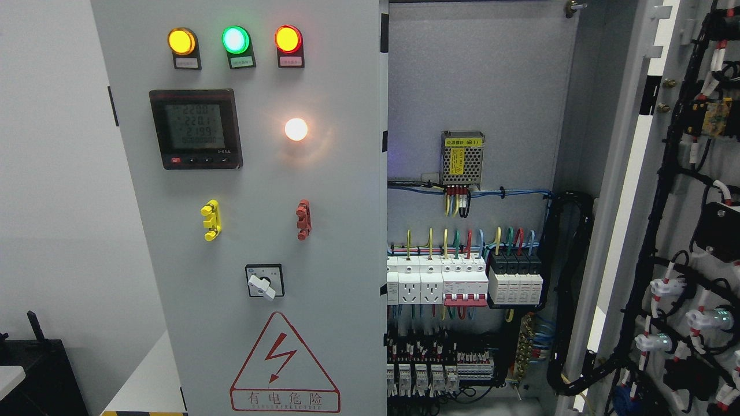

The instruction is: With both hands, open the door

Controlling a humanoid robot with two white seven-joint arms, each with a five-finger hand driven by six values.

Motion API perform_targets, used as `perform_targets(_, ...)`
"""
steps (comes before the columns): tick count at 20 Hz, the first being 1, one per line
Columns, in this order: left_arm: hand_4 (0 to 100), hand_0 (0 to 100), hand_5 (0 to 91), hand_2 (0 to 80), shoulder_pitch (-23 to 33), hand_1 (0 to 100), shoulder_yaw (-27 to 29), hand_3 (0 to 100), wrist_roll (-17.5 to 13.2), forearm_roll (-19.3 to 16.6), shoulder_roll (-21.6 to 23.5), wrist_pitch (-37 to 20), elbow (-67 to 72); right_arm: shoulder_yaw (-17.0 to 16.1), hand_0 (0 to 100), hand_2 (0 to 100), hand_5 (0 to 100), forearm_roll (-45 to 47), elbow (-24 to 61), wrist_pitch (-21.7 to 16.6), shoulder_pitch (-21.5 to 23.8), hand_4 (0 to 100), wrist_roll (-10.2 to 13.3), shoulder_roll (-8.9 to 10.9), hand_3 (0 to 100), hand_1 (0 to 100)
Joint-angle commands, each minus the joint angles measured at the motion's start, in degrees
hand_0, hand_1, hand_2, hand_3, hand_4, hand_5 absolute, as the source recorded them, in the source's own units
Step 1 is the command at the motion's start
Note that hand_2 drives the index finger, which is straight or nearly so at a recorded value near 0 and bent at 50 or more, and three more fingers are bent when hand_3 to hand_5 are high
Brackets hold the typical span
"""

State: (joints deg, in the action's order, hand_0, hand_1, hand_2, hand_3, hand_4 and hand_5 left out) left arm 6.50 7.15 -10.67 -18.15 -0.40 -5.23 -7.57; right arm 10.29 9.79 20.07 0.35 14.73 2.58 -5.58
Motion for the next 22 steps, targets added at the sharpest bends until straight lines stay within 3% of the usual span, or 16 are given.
perform_targets(1,3,0,0.0,0.0,0.0,0,11.93,0,-0.14,-2.15,-2.06,-0.31,0.98,0.43,0,0,0,-0.12,22.43,0.09,7.49,0,0.06,3.63,0,0)
perform_targets(4,3,0,0.0,0.0,0.0,0,11.93,0,-0.14,-1.98,-2.06,-0.22,0.89,0.52,0,0,0,-0.03,34.03,-0.17,14.52,0,0.06,6.18,0,0)
perform_targets(8,3,0,0.0,0.0,0.0,0,11.84,0,-0.05,-1.63,-2.06,-0.22,0.8,0.78,0,0,0,-0.21,48.11,0.0,23.05,0,0.06,7.51,0,0)
perform_targets(12,3,0,0.0,0.0,0.0,0,11.31,0,-0.23,-1.54,-1.97,-0.22,1.33,2.88,0,0,0,-0.21,55.15,-0.35,26.48,0,-0.03,8.03,0,0)
perform_targets(17,3,0,0.0,0.0,0.0,0,11.22,0,-0.23,-1.54,-1.97,-0.22,1.42,8.5,0,0,0,-0.21,59.46,-5.0,28.25,0,0.06,10.41,0,0)
perform_targets(22,3,0,0.0,0.0,0.0,0,11.22,0,-0.32,-1.54,-1.97,-0.22,1.51,11.5,0,0,0,-0.21,70.7,-6.85,32.2,0,0.06,14.62,0,0)
